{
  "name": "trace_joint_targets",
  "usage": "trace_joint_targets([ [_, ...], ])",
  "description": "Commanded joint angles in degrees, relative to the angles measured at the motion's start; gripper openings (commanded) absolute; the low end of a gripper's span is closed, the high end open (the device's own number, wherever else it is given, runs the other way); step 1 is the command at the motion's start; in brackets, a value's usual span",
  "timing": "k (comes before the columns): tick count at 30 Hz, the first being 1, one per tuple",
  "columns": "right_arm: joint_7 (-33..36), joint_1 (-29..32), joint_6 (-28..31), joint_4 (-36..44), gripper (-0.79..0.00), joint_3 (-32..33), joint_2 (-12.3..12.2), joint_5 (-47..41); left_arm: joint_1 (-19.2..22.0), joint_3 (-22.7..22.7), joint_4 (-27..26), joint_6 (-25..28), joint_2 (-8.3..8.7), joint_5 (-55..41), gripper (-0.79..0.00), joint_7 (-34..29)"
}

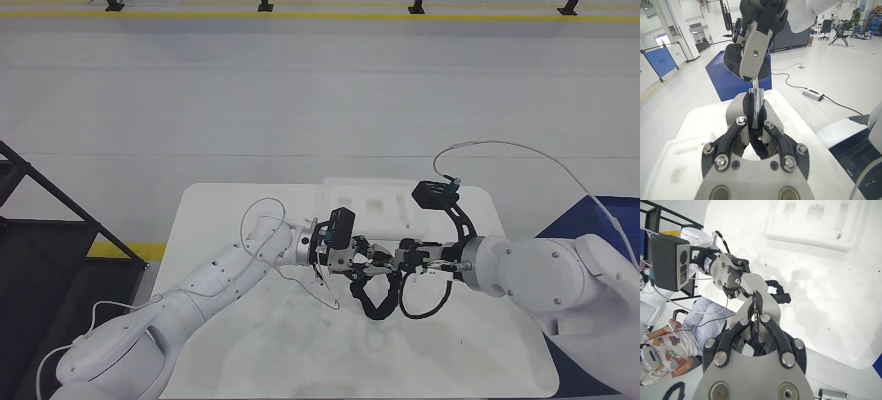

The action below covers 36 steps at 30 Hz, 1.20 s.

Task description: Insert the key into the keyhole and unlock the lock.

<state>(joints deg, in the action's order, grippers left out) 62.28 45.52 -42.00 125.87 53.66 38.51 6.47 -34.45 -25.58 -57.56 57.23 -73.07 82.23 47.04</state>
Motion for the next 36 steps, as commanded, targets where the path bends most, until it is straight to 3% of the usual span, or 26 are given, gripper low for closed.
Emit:
trace_joint_targets([
  [1, -0.2, -0.5, -0.2, -0.1, -0.785, -0.5, -0.1, -0.3, 0.0, 0.0, 0.0, -0.1, -0.02, -0.1, -0.785, 0.1],
  [3, -0.5, -1.0, -0.5, -0.1, -0.785, -1.0, -0.1, -0.5, -0.1, 0.1, 0.0, -0.1, -0.04, -0.1, -0.785, 0.1],
  [4, -0.7, -1.2, -0.7, -0.1, -0.748, -1.2, -0.2, -0.7, -0.1, 0.1, 0.1, -0.1, -0.05, -0.2, -0.785, 0.1],
  [5, -0.8, -1.4, -0.8, -0.1, -0.237, -1.3, -0.2, -1.0, -0.2, 0.1, 0.1, -0.1, -0.05, -0.2, -0.785, 0.1],
  [6, -1.0, -1.5, -1.0, -0.1, 0.000, -1.4, -0.2, -1.4, -0.2, 0.1, 0.1, -0.1, -0.06, -0.3, -0.785, 0.1],
  [13, -1.5, -2.3, -1.5, 0.2, 0.000, -0.6, -0.4, -3.3, -0.4, 0.1, 0.8, 0.2, 0.03, -0.6, -0.785, -0.2],
  [17, -1.4, -2.2, 1.8, -0.3, 0.000, 0.4, -0.5, -3.8, -0.2, -0.2, 1.3, 0.8, 0.42, -1.0, -0.785, -0.8],
  [26, 4.7, -0.9, 19.4, -4.5, 0.000, 1.7, -1.2, -3.0, 0.9, 1.0, 2.1, 0.8, 2.21, -2.4, -0.785, -0.8],
  [36, 11.2, 1.6, 37.0, -6.1, 0.000, 2.5, -2.2, 1.5, 3.5, 5.6, 3.2, 0.8, 3.78, -7.5, -0.785, -0.8],
])
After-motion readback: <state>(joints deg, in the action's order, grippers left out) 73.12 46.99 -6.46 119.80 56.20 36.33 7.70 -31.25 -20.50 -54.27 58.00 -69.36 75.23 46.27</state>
